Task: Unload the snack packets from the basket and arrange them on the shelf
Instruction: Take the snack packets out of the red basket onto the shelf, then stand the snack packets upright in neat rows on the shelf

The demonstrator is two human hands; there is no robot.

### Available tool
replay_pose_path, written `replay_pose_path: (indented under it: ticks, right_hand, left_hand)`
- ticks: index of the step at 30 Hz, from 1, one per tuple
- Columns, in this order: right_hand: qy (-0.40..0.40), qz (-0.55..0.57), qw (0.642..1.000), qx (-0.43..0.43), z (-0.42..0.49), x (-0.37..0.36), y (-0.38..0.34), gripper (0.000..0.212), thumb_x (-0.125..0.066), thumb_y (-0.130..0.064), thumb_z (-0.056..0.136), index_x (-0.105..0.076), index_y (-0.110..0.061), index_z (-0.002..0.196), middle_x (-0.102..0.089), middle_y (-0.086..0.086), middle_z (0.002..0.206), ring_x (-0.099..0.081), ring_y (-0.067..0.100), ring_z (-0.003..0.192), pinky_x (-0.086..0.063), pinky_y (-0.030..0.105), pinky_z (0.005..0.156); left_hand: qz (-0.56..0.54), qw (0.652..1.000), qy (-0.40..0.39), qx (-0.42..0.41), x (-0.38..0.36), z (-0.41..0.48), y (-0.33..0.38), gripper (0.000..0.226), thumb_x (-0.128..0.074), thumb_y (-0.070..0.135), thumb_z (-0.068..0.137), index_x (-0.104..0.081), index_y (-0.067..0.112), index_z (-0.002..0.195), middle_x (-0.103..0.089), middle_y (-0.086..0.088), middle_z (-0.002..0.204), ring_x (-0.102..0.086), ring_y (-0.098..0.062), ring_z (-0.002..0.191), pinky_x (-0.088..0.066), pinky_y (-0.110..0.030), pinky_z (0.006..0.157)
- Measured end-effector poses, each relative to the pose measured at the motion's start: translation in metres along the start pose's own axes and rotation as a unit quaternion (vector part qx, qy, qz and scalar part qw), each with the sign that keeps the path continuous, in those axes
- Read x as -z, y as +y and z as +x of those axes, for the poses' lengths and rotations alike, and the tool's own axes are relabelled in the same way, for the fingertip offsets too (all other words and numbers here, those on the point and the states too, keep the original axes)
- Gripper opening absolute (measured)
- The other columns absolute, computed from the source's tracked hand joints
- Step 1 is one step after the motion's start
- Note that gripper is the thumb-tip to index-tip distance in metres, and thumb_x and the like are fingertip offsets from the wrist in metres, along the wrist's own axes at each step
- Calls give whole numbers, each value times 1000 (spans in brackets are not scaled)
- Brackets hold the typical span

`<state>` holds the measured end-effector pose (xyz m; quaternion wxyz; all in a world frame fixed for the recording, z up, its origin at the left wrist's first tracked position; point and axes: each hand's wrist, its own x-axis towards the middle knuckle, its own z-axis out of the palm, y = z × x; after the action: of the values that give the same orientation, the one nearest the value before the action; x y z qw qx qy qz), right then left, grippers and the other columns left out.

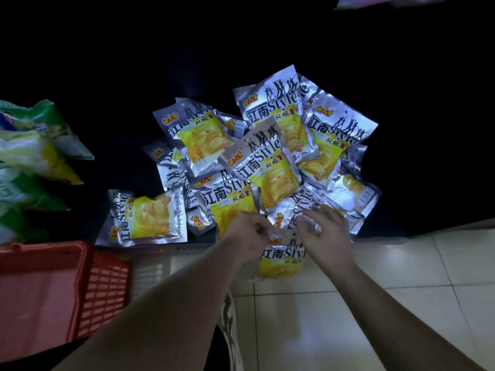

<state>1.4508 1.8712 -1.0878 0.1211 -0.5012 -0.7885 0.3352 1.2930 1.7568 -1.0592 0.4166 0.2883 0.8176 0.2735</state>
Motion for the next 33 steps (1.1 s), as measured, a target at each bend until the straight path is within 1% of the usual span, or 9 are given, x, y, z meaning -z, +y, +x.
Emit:
replay_pose_path:
  ticks: [2,5,8,13,17,20,23,27,33]
  right_hand:
    - [2,81,997,1,-4,17,-13,22,-68,-47,87,-75,-34,104,-65,-8,122,-56,17,121,-50,34,94]
    - [-84,180,980,-12,-11,37,-41,23,-75,-30,88,-68,-32,110,-66,-14,115,-62,6,109,-45,14,79]
    - [-81,253,964,-1,-18,50,-69,33,-83,-27,82,-62,-39,104,-65,-9,105,-64,11,101,-51,19,77]
    - [-96,303,946,66,-32,76,-145,25,-80,-16,85,-61,-26,97,-64,8,107,-64,25,101,-53,36,86]
    - [-63,257,946,186,-56,94,-212,36,-75,-8,85,-50,-33,85,-50,5,107,-60,14,84,-50,24,72]
    - [-46,256,935,241,-76,99,-254,33,-77,-1,82,-52,-23,85,-42,4,108,-51,-2,76,-42,9,72]
    - [-90,271,926,246,-92,97,-282,29,-82,-10,81,-60,-27,91,-46,0,115,-55,-7,87,-45,9,80]
    - [-172,281,918,218,-111,93,-303,35,-85,-20,80,-64,-40,101,-58,-12,118,-58,8,108,-54,41,96]
    - [-160,242,923,252,-125,100,-335,27,-78,-15,87,-61,-29,102,-55,-16,115,-50,-8,108,-40,13,79]
  left_hand:
    - [-62,998,-13,-5,19,-7,8,13,-67,7,95,-78,14,93,-74,2,76,-62,1,56,-53,-19,53]
    - [-71,996,-51,-35,54,-27,27,20,-70,6,93,-75,23,83,-76,-6,82,-64,-3,62,-50,-16,59]
    - [-61,994,-49,-77,91,-61,48,12,-68,5,95,-73,14,89,-72,-9,85,-61,-2,65,-49,-12,60]
    - [-67,990,59,-113,154,-125,71,19,-64,10,98,-69,22,86,-64,-7,80,-53,-19,64,-44,-29,59]
    - [-104,971,177,-122,198,-164,69,12,-60,15,100,-65,24,93,-64,-3,79,-58,-19,72,-54,-36,68]
    - [-149,956,214,-136,221,-191,63,10,-59,15,101,-63,23,96,-67,-9,86,-63,-25,75,-60,-43,69]
    - [-186,943,230,-156,238,-217,58,8,-55,14,104,-60,19,99,-63,-11,84,-59,-27,72,-56,-41,65]
    - [-199,929,261,-172,253,-236,53,10,-55,17,104,-61,23,97,-57,-11,82,-52,-22,63,-52,-38,62]
    - [-244,899,322,-168,267,-234,52,7,-58,18,103,-63,21,101,-67,-10,93,-67,-27,82,-48,-32,59]
